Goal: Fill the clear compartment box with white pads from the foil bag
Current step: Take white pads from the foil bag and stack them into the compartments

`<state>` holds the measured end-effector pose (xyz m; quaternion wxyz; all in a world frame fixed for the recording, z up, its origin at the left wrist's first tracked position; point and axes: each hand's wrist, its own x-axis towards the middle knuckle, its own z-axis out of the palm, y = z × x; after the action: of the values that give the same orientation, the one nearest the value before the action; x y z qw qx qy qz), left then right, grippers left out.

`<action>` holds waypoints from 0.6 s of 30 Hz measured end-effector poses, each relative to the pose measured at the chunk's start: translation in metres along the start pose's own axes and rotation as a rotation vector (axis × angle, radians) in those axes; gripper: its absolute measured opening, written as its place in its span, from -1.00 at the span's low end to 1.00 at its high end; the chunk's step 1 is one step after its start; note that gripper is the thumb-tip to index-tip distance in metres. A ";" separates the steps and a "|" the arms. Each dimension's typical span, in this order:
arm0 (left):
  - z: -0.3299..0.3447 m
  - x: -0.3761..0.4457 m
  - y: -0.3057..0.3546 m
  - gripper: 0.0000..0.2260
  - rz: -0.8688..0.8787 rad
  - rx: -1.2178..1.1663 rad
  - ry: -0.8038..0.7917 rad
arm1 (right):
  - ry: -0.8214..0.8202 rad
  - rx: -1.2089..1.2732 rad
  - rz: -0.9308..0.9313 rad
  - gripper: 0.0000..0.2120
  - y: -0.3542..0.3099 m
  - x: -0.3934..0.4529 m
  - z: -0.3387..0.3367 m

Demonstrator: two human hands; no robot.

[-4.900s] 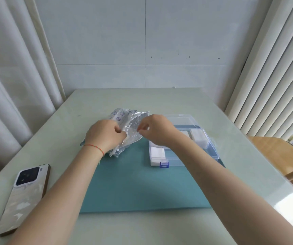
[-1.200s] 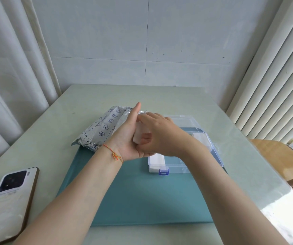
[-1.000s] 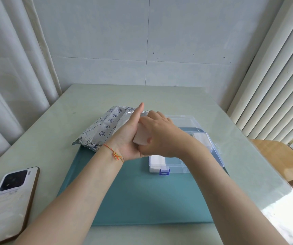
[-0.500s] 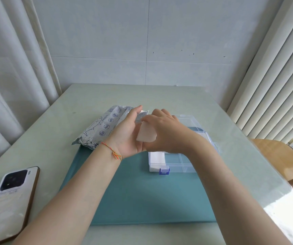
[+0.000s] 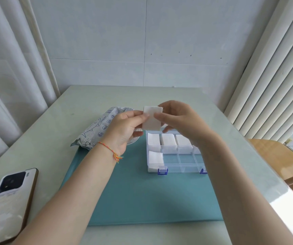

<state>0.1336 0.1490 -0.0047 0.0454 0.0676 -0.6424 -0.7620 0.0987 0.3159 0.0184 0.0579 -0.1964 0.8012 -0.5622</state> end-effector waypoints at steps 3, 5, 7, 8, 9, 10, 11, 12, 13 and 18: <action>0.001 -0.001 0.000 -0.99 0.007 0.007 -0.017 | 0.002 0.150 0.053 -0.96 0.006 -0.002 0.000; 0.000 -0.002 -0.001 -0.98 0.002 -0.008 -0.028 | -0.003 0.263 0.072 -0.94 0.009 -0.004 -0.001; -0.001 -0.002 -0.001 -0.96 0.007 -0.031 -0.043 | -0.018 0.376 0.084 -0.95 0.011 -0.006 -0.002; -0.002 -0.002 -0.001 -0.95 0.014 -0.029 -0.052 | -0.024 0.403 0.086 -0.95 0.012 -0.007 -0.002; -0.002 -0.003 -0.001 -0.93 0.021 -0.012 -0.066 | -0.026 0.412 0.085 -0.96 0.012 -0.007 -0.002; -0.002 -0.003 -0.001 -0.91 0.023 0.015 -0.084 | -0.025 0.407 0.082 -0.95 0.013 -0.008 -0.001; -0.001 -0.003 -0.002 -0.90 0.018 0.042 -0.104 | -0.021 0.394 0.079 -0.95 0.015 -0.009 0.001; 0.000 -0.004 -0.003 -0.89 0.007 0.058 -0.120 | -0.012 0.381 0.076 -0.94 0.016 -0.009 0.002; 0.001 -0.004 -0.004 -0.88 -0.007 0.059 -0.132 | -0.003 0.369 0.075 -0.93 0.017 -0.009 0.003; 0.007 -0.003 -0.011 -0.85 -0.064 -0.027 -0.133 | 0.099 0.176 0.065 -0.92 0.021 -0.009 0.005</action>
<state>0.1352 0.1585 -0.0141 -0.0207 0.0366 -0.6312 -0.7745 0.1036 0.3208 -0.0039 0.0534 -0.1364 0.7567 -0.6371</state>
